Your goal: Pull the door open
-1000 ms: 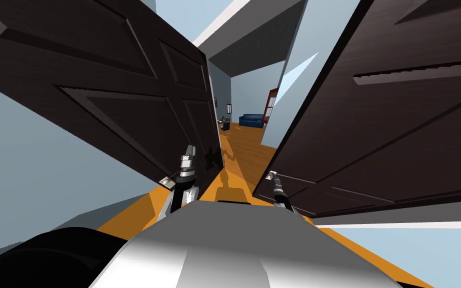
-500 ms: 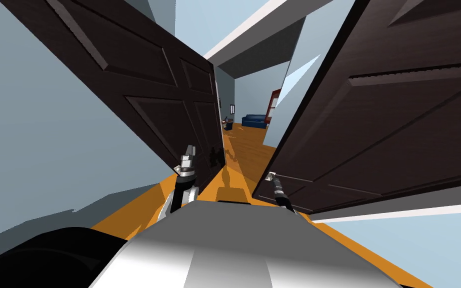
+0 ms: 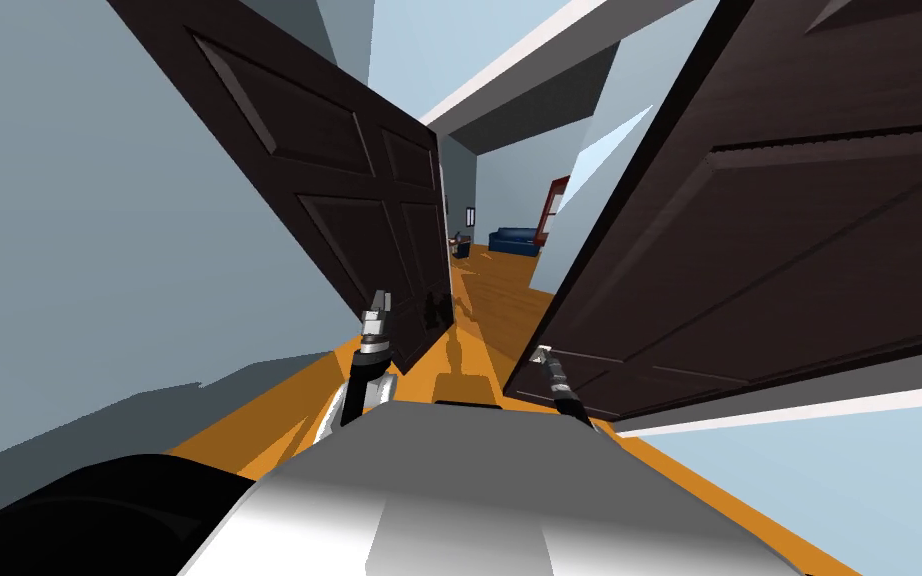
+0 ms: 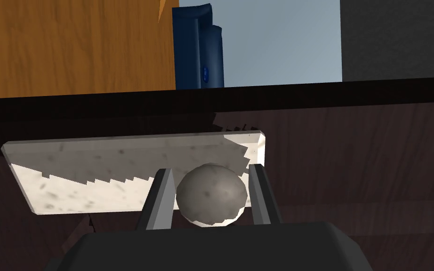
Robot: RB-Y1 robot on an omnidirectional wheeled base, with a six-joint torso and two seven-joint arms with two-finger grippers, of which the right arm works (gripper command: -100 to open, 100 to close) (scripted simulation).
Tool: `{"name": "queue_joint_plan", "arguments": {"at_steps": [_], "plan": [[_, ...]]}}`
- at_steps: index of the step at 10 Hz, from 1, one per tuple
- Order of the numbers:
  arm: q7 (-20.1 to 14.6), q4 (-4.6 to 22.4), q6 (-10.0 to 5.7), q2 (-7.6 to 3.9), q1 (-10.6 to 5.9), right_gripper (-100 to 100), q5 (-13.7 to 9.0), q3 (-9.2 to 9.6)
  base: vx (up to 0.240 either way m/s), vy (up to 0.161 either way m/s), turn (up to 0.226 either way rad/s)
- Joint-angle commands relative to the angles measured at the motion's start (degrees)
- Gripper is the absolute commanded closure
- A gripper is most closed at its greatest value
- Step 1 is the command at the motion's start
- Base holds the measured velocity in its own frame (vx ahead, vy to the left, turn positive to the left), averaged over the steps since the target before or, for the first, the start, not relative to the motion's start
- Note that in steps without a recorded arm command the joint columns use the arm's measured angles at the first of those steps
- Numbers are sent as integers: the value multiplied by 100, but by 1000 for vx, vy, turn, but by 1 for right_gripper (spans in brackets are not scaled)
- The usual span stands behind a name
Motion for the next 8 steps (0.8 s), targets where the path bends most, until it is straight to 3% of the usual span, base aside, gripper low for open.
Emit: {"name": "queue_joint_plan", "arguments": {"at_steps": [1, 4, 5, 6, 8], "plan": [[-118, -97, -115, -133, 172, 100, 23, 139, -224, -53, 136], [-283, -168, -282, -303, 317, 100, 58, 331, -232, -42, 88], [-228, -230, -195, -259, 315, 100, 54, 297, -111, -16, 18], [-321, -237, -371, -367, 453, 100, 65, 444, -168, -35, 139], [-388, -246, -515, -461, 542, 100, 67, 541, -200, -81, 152]]}}
